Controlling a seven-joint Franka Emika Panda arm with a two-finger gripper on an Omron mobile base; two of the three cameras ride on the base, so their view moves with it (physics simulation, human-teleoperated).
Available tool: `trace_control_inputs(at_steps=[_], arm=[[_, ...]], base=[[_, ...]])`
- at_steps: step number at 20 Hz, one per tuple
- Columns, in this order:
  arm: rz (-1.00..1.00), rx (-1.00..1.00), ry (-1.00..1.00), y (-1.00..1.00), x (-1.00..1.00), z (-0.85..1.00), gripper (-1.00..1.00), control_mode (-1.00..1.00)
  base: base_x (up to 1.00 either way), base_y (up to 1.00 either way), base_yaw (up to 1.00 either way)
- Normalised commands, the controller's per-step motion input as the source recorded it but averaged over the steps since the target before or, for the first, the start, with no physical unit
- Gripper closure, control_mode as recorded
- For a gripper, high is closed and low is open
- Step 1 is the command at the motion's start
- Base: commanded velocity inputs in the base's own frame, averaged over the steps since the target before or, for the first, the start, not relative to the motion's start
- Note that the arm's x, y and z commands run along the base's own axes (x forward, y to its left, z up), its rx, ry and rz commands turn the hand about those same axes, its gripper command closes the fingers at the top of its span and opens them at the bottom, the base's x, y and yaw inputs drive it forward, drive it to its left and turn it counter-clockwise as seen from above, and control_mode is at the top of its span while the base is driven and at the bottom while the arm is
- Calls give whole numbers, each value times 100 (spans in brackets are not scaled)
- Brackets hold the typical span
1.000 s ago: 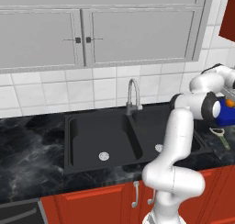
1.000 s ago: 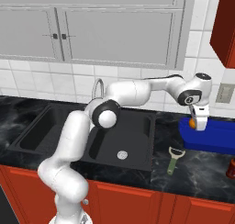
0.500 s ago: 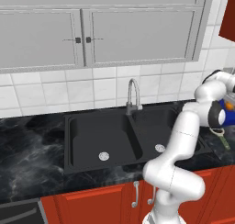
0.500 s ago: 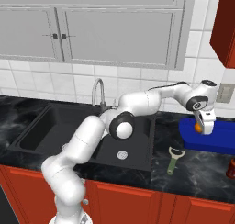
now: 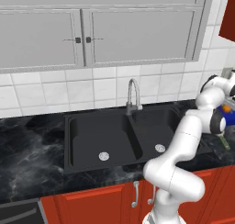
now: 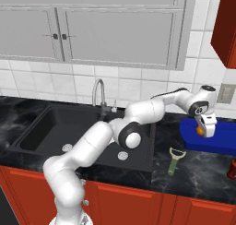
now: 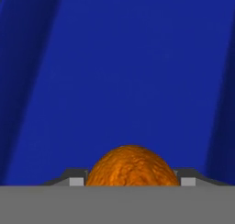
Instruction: Pick up all produce items and place them in the sink. Turn on the sink faucet to wash them. Then turn the sink off and put them in the tray.
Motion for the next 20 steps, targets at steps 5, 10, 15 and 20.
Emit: trace_control_inputs(at_steps=[5, 10, 15, 20], arm=[[6, 0, 3, -25, 20, -19, 100, -100], [7, 0, 1, -3, 13, -13, 100, -100], [9, 0, 1, 0, 14, -8, -100, -100], [5, 0, 0, 6, 3, 20, -100, -100]], base=[[0, 0, 0], [0, 0, 0], [0, 0, 0], [0, 0, 0]])
